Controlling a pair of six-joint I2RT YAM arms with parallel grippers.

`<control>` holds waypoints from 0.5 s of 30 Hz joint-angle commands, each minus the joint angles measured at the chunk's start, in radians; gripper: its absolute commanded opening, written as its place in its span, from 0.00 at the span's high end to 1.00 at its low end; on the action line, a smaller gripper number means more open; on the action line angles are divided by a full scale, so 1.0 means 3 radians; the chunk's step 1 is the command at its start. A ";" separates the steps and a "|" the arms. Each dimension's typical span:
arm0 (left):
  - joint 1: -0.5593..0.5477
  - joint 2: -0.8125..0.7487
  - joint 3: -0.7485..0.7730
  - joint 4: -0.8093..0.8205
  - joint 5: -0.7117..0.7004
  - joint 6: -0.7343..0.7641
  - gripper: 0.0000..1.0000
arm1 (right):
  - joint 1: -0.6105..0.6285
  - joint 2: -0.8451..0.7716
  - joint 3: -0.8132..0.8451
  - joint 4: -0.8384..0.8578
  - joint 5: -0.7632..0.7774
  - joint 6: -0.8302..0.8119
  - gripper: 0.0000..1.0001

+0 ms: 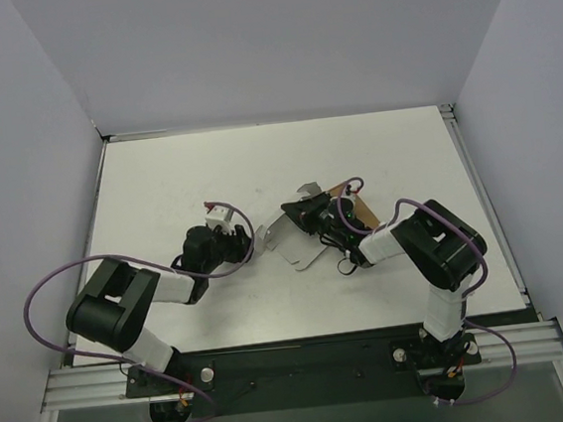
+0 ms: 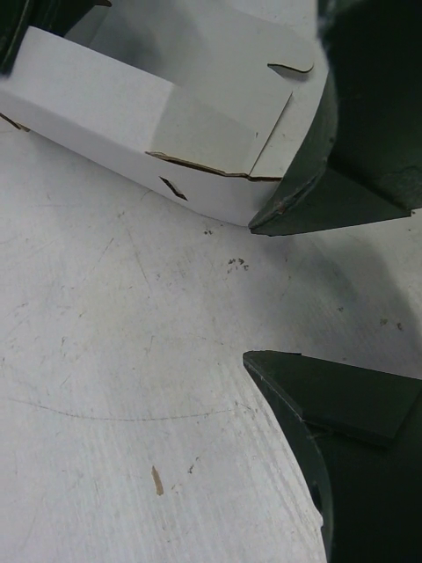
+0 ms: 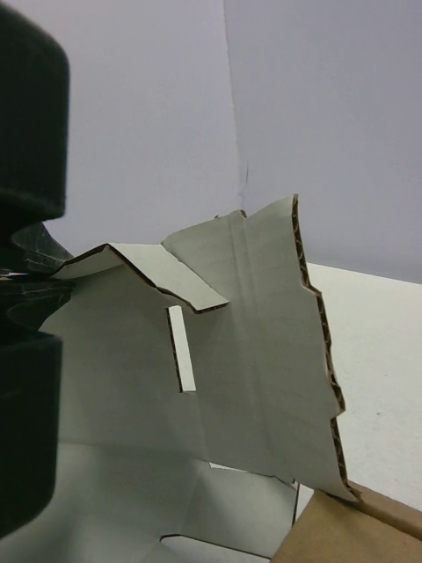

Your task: Fold the paper box

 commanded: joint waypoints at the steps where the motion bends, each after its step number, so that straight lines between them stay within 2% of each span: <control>1: -0.0037 -0.0118 0.0038 0.0232 -0.0091 -0.0002 0.35 | -0.0011 0.0084 0.0022 -0.0431 0.0022 -0.0030 1.00; 7: -0.0021 -0.0583 -0.0120 -0.0155 -0.0459 -0.0155 0.35 | 0.0097 0.0038 0.0114 -0.0355 0.0017 0.0220 1.00; 15: 0.0025 -0.1498 -0.0299 -0.0805 -0.0781 -0.0406 0.35 | 0.0383 0.0063 0.0283 -0.0217 0.0083 0.0471 1.00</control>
